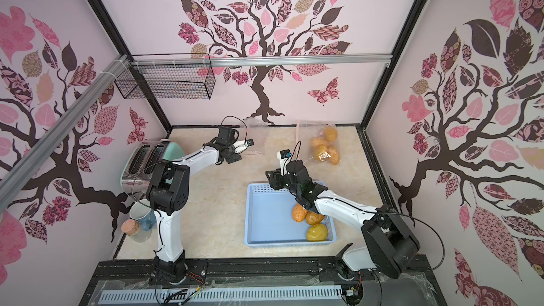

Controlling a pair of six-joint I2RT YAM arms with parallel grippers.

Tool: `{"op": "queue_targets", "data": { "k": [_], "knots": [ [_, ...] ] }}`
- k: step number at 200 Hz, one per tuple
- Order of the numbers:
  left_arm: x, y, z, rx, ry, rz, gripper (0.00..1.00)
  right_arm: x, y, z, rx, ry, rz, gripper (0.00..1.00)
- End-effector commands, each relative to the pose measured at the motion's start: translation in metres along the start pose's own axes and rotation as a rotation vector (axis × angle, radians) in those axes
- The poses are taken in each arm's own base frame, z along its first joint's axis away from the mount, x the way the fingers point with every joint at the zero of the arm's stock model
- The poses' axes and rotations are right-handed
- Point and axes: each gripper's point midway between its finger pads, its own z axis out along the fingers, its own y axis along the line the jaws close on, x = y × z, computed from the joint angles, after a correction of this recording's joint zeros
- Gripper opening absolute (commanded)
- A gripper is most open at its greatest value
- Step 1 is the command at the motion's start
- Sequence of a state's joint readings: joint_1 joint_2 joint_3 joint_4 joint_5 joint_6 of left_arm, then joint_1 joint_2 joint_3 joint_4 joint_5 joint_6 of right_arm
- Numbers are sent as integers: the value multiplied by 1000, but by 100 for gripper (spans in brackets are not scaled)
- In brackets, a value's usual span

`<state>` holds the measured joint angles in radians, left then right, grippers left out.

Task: Put the potatoes into a zipper bag and zip it
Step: Pick up the zipper food storage bag at the center of the board.

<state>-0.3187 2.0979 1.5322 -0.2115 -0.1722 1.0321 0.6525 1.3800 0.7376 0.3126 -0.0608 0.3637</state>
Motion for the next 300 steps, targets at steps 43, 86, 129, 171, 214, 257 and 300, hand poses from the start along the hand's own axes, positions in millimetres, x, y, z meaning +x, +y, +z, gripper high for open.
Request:
{"op": "queue_targets", "data": {
  "k": [43, 86, 129, 171, 214, 257, 300],
  "knots": [
    [8, -17, 45, -37, -14, 43, 80, -3, 6, 0, -27, -9, 8, 57],
    [5, -6, 55, -96, -14, -3, 80, 9, 6, 7, -45, 27, 5, 57],
    [-2, 3, 53, -139, -48, -47, 68, 12, 3, 10, -35, 36, -3, 57],
    [-10, 9, 50, -138, -70, -62, 54, 14, 5, 11, -45, 46, -2, 57],
    [-18, 10, 49, -125, -92, -94, 39, 16, 6, 13, -53, 56, 1, 57],
    [-27, 24, 40, -125, -111, -232, 0, 14, 6, 12, -50, 48, -1, 57],
    [-23, 50, -15, -138, -93, -413, 0, 6, 9, 5, -54, 18, -8, 57]
  ]
}}
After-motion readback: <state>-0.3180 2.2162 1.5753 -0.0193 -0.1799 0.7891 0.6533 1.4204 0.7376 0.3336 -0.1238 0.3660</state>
